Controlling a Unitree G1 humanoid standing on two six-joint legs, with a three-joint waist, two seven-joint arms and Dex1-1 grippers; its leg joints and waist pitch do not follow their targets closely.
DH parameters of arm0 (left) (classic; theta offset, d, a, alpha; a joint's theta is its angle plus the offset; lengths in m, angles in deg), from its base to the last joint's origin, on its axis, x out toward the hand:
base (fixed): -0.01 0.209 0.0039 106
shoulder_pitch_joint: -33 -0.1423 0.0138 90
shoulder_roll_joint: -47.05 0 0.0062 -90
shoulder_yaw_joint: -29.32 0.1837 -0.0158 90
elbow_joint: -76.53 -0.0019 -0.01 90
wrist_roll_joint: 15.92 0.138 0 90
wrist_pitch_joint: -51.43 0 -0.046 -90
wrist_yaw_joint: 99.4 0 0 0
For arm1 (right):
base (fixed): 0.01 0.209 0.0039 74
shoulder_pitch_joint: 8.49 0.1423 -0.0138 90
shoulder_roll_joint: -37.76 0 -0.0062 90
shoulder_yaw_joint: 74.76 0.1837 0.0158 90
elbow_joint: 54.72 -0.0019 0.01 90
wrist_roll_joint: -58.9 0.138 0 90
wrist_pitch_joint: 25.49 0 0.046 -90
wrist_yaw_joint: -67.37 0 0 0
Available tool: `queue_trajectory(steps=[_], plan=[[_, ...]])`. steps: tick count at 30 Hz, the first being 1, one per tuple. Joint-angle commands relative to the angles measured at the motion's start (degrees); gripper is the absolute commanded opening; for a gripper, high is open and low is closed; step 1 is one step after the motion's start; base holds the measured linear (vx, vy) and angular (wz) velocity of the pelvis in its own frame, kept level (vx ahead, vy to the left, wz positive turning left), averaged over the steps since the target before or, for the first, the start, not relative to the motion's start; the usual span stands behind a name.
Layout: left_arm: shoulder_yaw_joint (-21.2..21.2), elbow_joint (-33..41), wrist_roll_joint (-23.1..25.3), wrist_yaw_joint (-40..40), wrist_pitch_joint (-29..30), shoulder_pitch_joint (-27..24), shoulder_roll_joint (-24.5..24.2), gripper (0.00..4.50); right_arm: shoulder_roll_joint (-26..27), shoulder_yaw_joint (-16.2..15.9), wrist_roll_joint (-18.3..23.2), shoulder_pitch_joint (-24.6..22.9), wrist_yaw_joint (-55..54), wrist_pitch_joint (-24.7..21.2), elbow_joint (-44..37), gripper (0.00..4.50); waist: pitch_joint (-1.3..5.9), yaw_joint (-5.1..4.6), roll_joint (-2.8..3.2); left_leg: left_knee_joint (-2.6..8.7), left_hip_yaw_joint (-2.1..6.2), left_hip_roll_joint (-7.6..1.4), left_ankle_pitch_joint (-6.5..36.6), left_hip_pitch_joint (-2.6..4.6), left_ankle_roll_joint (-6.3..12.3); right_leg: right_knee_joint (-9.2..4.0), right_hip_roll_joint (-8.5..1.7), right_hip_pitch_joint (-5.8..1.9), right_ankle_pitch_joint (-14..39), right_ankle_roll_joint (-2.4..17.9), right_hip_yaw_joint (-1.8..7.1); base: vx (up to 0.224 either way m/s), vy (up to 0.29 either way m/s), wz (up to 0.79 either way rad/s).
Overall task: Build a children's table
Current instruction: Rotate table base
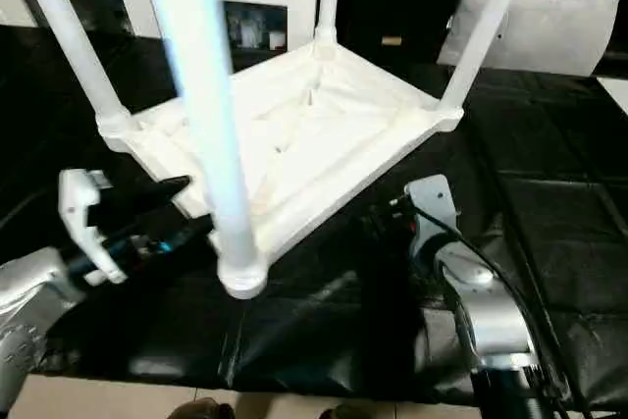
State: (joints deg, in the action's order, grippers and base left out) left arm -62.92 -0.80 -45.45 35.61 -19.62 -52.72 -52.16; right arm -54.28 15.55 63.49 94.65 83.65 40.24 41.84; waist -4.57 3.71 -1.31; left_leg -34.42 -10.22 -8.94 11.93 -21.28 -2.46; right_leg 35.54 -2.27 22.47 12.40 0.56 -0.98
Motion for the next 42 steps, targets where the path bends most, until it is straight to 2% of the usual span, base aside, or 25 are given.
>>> queue_trajectory(steps=[1,4,5,10,11,13,14,15,16,21,23,27,28,31,33,39,42], plan=[[1.3,-0.93,0.84,-0.8,0.18,1.15,-0.31,4.46,-0.4,0.59,-0.36,0.21,-0.57,0.55,1.14,4.5,3.13,0.21,0.28,4.12,1.34,-3.74,3.91,0.97,1.58,-3.21,-5.23,-2.56,-1.29,12.68,2.72,0.0,0.0,0.0],[1.33,-1.05,0.31,-1.6,0.51,1.55,-0.39,4.46,-0.33,0.57,-0.46,0.23,-0.76,0.6,1.47,4.5,3.08,0.23,0.32,4.21,1.36,-3.79,5.01,0.99,1.18,-3.34,-5.19,-2.52,0.54,12.56,2.69,0.0,0.0,0.0],[1.33,-1.05,0.31,-1.6,0.51,1.55,-0.39,4.46,-0.33,0.57,-0.46,0.23,-0.76,0.6,1.47,4.5,3.01,0.2,0.54,4.26,1.37,-3.82,5.96,1.02,0.77,-3.46,-5.21,-2.46,1.52,12.51,2.7,0.0,0.0,0.0],[0.53,-0.6,-0.29,-3.22,1.03,-0.2,-2.18,4.46,-0.41,1.09,-0.76,-0.22,-0.91,0.84,1.61,4.5,2.88,0.19,0.44,4.41,1.42,-3.78,7.52,1.03,0.17,-3.65,-5.17,-2.36,4.28,11.9,2.79,0.0,0.0,0.0],[-0.52,-0.36,-1.65,-5.61,1.86,-1.65,-4.27,4.46,-0.66,1.2,-0.94,0.14,-0.82,1.4,2.48,4.5,2.89,0.19,0.2,4.36,1.41,-3.72,7.26,1.01,0.3,-3.59,-5.25,-2.36,4.44,11.78,2.79,0.0,0.0,0.0],[-0.79,0.03,-1.92,-7.16,1.76,-2.26,-5.56,4.46,-0.79,1.14,-0.89,0.53,-0.57,1.93,3.1,4.5,2.86,0.01,0.23,4.43,1.39,-3.61,6.88,0.9,0.59,-3.59,-5.11,-2.33,4.34,11.61,2.79,0.0,0.0,0.0],[-0.68,0.2,-1.9,-7.8,1.74,-2.23,-6.04,4.46,-0.78,1.12,-0.81,0.96,-0.44,2.21,3.62,4.5,2.73,-0.01,-0.06,4.41,1.31,-3.66,6.95,1.02,0.86,-3.68,-5.07,-2.16,4.73,11.63,2.79,0.0,0.0,0.0],[-0.51,0.29,-1.71,-8.27,1.49,-2.1,-6.34,4.46,-0.74,1.1,-0.73,1.36,-0.34,2.45,4.11,4.5,2.73,-0.01,0.11,4.43,1.31,-3.65,7.03,1.0,0.87,-3.66,-5.08,-2.15,4.99,11.7,2.81,0.0,0.0,0.0],[-0.36,0.4,-1.42,-8.28,1.07,-1.7,-6.27,4.46,-0.59,1.09,-0.65,1.96,-0.25,2.78,4.94,4.5,2.68,-0.09,0.33,4.48,1.3,-3.74,7.59,1.11,0.66,-3.76,-5.13,-2.0,5.61,11.93,2.77,0.0,0.0,0.0],[0.79,1.29,-2.38,-7.68,1.72,0.68,-4.77,4.46,0.01,0.7,-1.03,4.77,-0.28,4.11,9.11,4.5,2.65,-0.18,0.26,4.54,1.27,-3.78,8.73,1.23,-0.22,-3.78,-5.22,-1.98,6.96,12.22,2.82,0.0,0.0,0.0],[1.02,1.38,-2.64,-7.66,1.92,1.0,-4.61,4.46,0.07,0.62,-1.14,5.17,-0.28,4.34,9.75,4.5,2.68,0.0,0.26,4.45,1.24,-3.76,8.05,1.13,-0.22,-3.68,-5.23,-2.1,6.04,12.23,2.88,0.0,0.0,0.0],[4.66,-0.98,-0.09,-7.1,1.02,4.01,-2.59,4.46,1.24,-0.14,-1.91,9.81,-0.28,6.9,17.8,4.5,2.97,-0.04,0.33,4.17,1.02,-3.67,6.36,1.17,0.18,-3.46,-5.1,-2.11,3.09,13.08,2.88,0.0,0.0,0.0],[4.66,-0.98,-0.09,-7.1,1.02,4.01,-2.59,4.46,1.24,-0.14,-1.91,9.81,-0.28,6.9,17.8,4.5,2.98,-0.04,0.34,4.21,1.1,-3.67,5.87,0.96,0.16,-3.33,-5.19,-2.31,2.45,13.26,2.81,0.0,0.0,0.0],[6.27,-2.39,0.95,-7.05,0.88,6.11,-0.9,4.46,1.98,-0.53,-2.26,11.84,-0.26,8.26,22.08,4.5,3.13,-0.15,0.18,4.03,0.96,-3.6,5.07,1.05,0.59,-3.24,-5.08,-2.36,0.77,13.54,2.82,0.0,0.0,0.0],[6.78,-2.93,1.35,-7.02,0.66,6.77,-0.39,4.46,2.26,-0.53,-2.21,12.39,-0.19,8.54,23.12,4.5,3.13,-0.08,0.02,4.02,1.0,-3.66,4.88,0.83,0.76,-3.18,-5.21,-2.57,0.66,13.59,2.85,0.0,0.0,0.0],[8.36,-4.02,1.98,-7.26,-0.09,8.72,1.05,4.46,3.28,-1.07,-1.92,13.96,1.2,10.18,26.07,4.5,3.0,-0.19,0.16,4.17,1.02,-3.76,6.69,0.99,0.6,-3.51,-5.2,-2.31,3.77,13.59,2.77,0.0,0.0,0.0],[9.1,-2.17,-0.46,-9.2,2.08,9.25,1.05,4.46,3.51,-1.66,-1.91,13.84,2.57,11.35,26.6,4.5,3.06,-0.22,0.09,4.16,1.02,-3.78,6.61,0.91,0.47,-3.42,-5.31,-2.42,3.8,13.61,2.81,0.0,0.0,0.0]])
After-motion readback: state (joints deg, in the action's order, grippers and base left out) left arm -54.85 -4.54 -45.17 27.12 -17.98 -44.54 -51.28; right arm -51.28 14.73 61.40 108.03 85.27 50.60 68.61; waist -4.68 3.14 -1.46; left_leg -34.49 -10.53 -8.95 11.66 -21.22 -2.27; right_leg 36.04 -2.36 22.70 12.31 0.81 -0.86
